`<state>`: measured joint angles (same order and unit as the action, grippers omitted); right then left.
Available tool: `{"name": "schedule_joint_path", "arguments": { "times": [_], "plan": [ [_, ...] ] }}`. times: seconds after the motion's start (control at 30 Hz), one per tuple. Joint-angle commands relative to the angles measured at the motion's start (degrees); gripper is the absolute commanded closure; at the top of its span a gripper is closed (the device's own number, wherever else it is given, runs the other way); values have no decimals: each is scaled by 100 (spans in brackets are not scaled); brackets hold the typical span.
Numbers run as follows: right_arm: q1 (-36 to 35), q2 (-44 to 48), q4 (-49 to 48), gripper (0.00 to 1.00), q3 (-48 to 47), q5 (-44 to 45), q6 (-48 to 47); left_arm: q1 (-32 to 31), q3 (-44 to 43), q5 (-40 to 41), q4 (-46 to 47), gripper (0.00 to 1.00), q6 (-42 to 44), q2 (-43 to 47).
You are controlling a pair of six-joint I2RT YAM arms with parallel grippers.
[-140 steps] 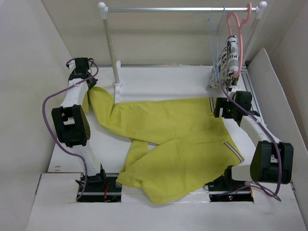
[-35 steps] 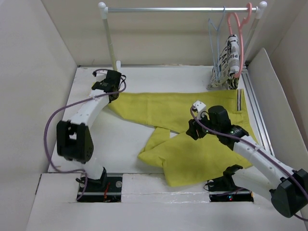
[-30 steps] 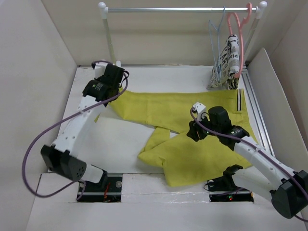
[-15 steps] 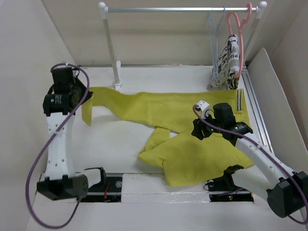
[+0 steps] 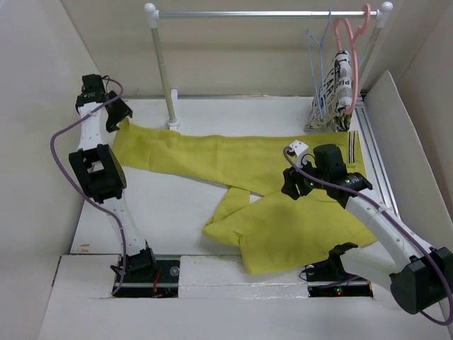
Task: Place the trousers on the hanger
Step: Flatten out the trousers at the center of the board.
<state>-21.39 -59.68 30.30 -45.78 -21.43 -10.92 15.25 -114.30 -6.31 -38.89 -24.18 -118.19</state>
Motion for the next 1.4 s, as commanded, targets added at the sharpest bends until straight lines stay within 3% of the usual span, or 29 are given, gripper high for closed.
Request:
{"name": "schedule_joint_path", "arguments": {
  "times": [0.0, 0.1, 0.17, 0.2, 0.23, 0.33, 0.4, 0.43, 0.53, 0.57, 0.67, 0.83, 0.87, 0.9, 0.93, 0.97, 1.0, 1.1, 1.17, 1.3, 1.37],
  "plan": [
    [-93, 53, 37, 40, -537, 183, 2, 426, -241, 25, -180, 40, -192, -457],
    [-532, -60, 46, 42, -748, 236, -16, 427, -435, 505, -162, 28, -130, -407],
    [-1109, -218, -41, 59, -897, 192, -16, 567, -479, 760, -267, 24, -340, -336],
    [-1339, -454, -86, 73, -959, 183, 10, 706, -409, 684, -224, 24, -420, -180],
    [-1568, -613, -95, 94, -1055, 261, 2, 708, -261, 666, -146, 24, -490, -47],
    [-2570, -1255, -130, 100, -1450, 595, 2, 516, 488, 358, 346, 27, -359, 707],
    [-3184, -1571, -191, 90, -1653, 640, 2, 78, 1048, 358, 505, 30, -201, 1364],
    [-3344, -1886, -218, 59, -1810, 579, -7, -82, 1694, 323, 654, 31, -192, 1639],
    [-3933, -2292, -262, 19, -2109, 552, -59, -652, 2936, 227, 1453, 32, -349, 2886],
    [-4039, -2581, -227, 14, -2198, 552, -77, -715, 3688, 148, 1785, 32, -542, 3377],
    [-4338, -3135, -35, 9, -2574, 535, -174, -716, 4772, -239, 2139, 34, -719, 3899],
    [-4497, -3787, 28, 6, -2910, 543, -174, -716, 5242, -151, 2035, 35, -517, 4366],
    [-4497, -3910, -15, 9, -3006, 570, -183, -716, 5312, -169, 2035, 35, -508, 4392],
    [-4497, -4163, -16, 18, -3077, 570, -200, -716, 5348, -204, 2018, 35, -491, 4418],
    [-4497, -4253, 10, 51, -3156, 561, -192, -716, 5374, -213, 2026, 35, -482, 4427],
    [-4549, -4315, 89, 69, -3243, 561, -200, -716, 5409, -265, 2035, 35, -482, 4445],
    [-4550, -4315, 151, 97, -3349, 561, -209, -716, 5410, -353, 2018, 35, -473, 4454],
    [-4550, -3667, 309, 100, -3385, 622, -305, -716, 5252, -371, 1895, 36, -351, 4454],
    [-4454, -2675, 423, 100, -3376, 640, -402, -716, 5085, -424, 1789, 37, -280, 4428],
    [-3314, -829, 231, 100, -2658, 211, -192, -1128, 4637, 196, 1455, 38, -297, 4410],
    [-2154, 21, 116, 100, -1928, -167, -77, -1574, 4392, 384, 1455, 38, -315, 4410]
  ]
}}
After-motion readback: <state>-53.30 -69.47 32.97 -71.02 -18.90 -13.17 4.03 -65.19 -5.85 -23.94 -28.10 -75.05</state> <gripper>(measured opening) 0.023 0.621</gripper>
